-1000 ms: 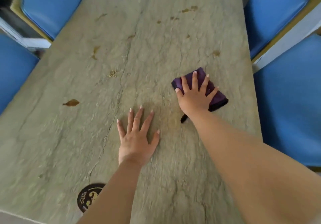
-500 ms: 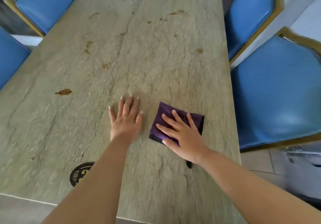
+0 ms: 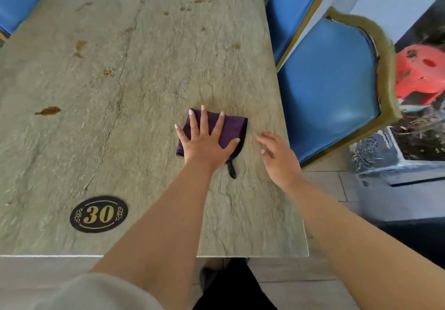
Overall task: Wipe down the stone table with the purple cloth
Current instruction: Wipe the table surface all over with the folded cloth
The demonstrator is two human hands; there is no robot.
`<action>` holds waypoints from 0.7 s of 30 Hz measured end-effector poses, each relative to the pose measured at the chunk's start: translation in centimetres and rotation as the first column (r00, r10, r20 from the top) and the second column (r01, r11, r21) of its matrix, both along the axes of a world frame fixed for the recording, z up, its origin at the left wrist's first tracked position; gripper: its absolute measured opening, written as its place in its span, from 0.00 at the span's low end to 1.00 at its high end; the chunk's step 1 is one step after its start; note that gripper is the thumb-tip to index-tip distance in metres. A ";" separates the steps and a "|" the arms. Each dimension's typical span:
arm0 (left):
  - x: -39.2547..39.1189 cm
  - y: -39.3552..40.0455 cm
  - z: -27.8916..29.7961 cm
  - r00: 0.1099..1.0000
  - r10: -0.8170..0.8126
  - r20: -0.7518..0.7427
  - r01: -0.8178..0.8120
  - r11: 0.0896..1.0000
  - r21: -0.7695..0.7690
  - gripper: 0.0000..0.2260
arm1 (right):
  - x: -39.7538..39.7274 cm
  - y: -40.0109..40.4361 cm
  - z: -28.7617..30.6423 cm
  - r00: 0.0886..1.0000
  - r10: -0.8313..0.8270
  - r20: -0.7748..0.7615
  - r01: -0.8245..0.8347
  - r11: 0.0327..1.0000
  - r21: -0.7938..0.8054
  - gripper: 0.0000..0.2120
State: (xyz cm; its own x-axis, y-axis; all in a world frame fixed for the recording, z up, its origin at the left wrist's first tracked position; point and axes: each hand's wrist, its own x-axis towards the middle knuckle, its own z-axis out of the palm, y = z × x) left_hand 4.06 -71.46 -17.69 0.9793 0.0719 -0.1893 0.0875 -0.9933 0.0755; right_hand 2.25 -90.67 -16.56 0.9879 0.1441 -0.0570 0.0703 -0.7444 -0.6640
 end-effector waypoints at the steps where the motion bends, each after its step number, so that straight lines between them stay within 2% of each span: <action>1: -0.9 -0.4 0.1 1.000 0.003 0.005 -0.003 1.000 -0.001 0.36 | -0.3 -0.3 0.2 1.000 0.004 -0.003 -0.004 1.000 0.003 0.19; 8: -14.5 -2.8 0.4 0.987 -0.157 0.036 0.159 0.987 -0.031 0.34 | -2.4 -2.0 0.1 0.996 0.087 -0.025 -0.087 0.996 0.000 0.22; 11: -14.2 -1.0 0.1 0.983 -0.175 0.064 0.174 0.985 0.017 0.32 | -2.8 -2.9 -0.4 0.982 0.187 -0.017 -0.188 0.981 -0.053 0.24; 14: -9.8 -0.4 0.2 0.999 0.013 0.039 -0.014 0.999 0.048 0.31 | -2.4 -4.2 -0.4 0.956 0.295 -0.004 -0.293 0.949 -0.118 0.24; 17: -7.1 -2.7 0.2 0.973 0.230 -0.024 -0.230 0.973 0.025 0.32 | -1.5 -5.6 0.0 0.918 0.396 -0.021 -0.395 0.907 -0.149 0.24; 19: -7.6 -5.6 0.3 0.955 0.296 -0.015 -0.296 0.955 0.008 0.33 | -0.7 -6.3 0.3 0.892 0.448 -0.056 -0.451 0.881 -0.141 0.25; 21: -10.0 -9.1 0.5 0.957 0.289 0.006 -0.289 0.957 -0.013 0.32 | -0.1 -6.9 0.6 0.865 0.495 -0.082 -0.501 0.858 -0.116 0.26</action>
